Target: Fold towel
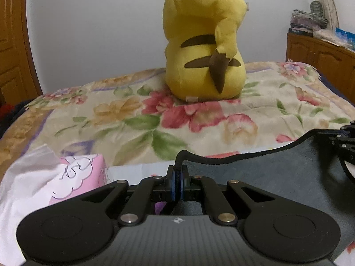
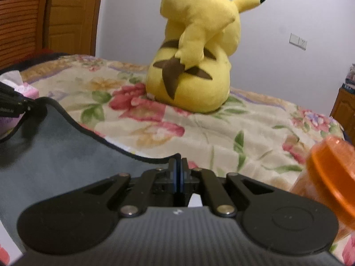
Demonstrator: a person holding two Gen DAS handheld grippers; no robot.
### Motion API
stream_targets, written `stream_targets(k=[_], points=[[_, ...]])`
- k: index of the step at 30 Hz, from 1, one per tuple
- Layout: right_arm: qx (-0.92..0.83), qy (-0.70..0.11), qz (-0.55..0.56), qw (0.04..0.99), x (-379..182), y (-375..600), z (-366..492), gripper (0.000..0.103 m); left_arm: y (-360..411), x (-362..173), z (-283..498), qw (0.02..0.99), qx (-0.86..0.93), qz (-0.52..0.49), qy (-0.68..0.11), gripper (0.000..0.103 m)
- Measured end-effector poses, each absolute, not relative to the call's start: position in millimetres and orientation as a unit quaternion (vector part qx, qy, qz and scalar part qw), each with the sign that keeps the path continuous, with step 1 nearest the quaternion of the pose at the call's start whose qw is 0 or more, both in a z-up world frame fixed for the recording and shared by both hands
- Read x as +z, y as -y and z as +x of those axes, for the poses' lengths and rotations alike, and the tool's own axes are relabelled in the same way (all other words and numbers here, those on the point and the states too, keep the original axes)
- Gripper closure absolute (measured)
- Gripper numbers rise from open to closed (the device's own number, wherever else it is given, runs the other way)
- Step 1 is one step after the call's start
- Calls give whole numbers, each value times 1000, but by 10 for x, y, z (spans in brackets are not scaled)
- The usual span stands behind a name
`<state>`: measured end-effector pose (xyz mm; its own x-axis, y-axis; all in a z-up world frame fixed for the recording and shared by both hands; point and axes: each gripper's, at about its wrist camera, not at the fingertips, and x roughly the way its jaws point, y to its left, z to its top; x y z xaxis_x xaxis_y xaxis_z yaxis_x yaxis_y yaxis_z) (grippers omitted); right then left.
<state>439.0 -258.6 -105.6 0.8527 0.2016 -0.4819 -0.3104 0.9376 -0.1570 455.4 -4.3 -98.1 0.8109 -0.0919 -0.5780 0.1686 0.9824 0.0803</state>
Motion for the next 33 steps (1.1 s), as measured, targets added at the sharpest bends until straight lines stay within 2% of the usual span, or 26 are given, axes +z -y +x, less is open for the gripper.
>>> stream_targets(k=[4, 5, 7, 9, 13, 15, 16, 17, 18, 23, 28, 30, 32, 33], points=[[134, -247, -110, 954, -1109, 2601, 4395, 99, 46, -1035, 4562, 948, -66, 67, -305, 90], [132, -249, -106, 954, -1116, 2610, 4398, 98, 45, -1048, 4561, 947, -67, 68, -306, 87], [129, -253, -95, 954, -1129, 2639, 4405, 97, 44, -1061, 4547, 947, -68, 69, -306, 71], [128, -254, -94, 954, -1145, 2650, 4389, 92, 49, -1064, 4526, 947, -70, 72, -307, 68], [125, -259, -95, 953, -1148, 2656, 4362, 88, 55, -1040, 4464, 946, -72, 69, -309, 49], [124, -261, -95, 953, -1128, 2664, 4334, 87, 55, -1000, 4418, 946, -75, 65, -309, 46], [124, -262, -93, 953, -1115, 2669, 4319, 73, 56, -970, 4382, 946, -78, 65, -309, 44], [123, -263, -91, 953, -1096, 2674, 4301, 54, 57, -943, 4346, 946, -81, 64, -309, 43], [122, -263, -88, 953, -1074, 2681, 4280, 50, 60, -908, 4307, 945, -85, 65, -309, 41], [124, -263, -77, 954, -913, 2689, 4111, 47, 73, -647, 4059, 948, -90, 75, -296, 39], [122, -262, -54, 956, -729, 2700, 3900, 39, 69, -441, 3838, 949, -92, 72, -292, 29], [122, -262, -53, 956, -669, 2694, 3803, 33, 71, -368, 3743, 950, -93, 73, -290, 26], [122, -260, -50, 957, -621, 2692, 3721, 20, 67, -291, 3648, 950, -94, 71, -290, 23], [122, -258, -48, 957, -592, 2691, 3676, 17, 65, -260, 3610, 950, -96, 70, -290, 21]])
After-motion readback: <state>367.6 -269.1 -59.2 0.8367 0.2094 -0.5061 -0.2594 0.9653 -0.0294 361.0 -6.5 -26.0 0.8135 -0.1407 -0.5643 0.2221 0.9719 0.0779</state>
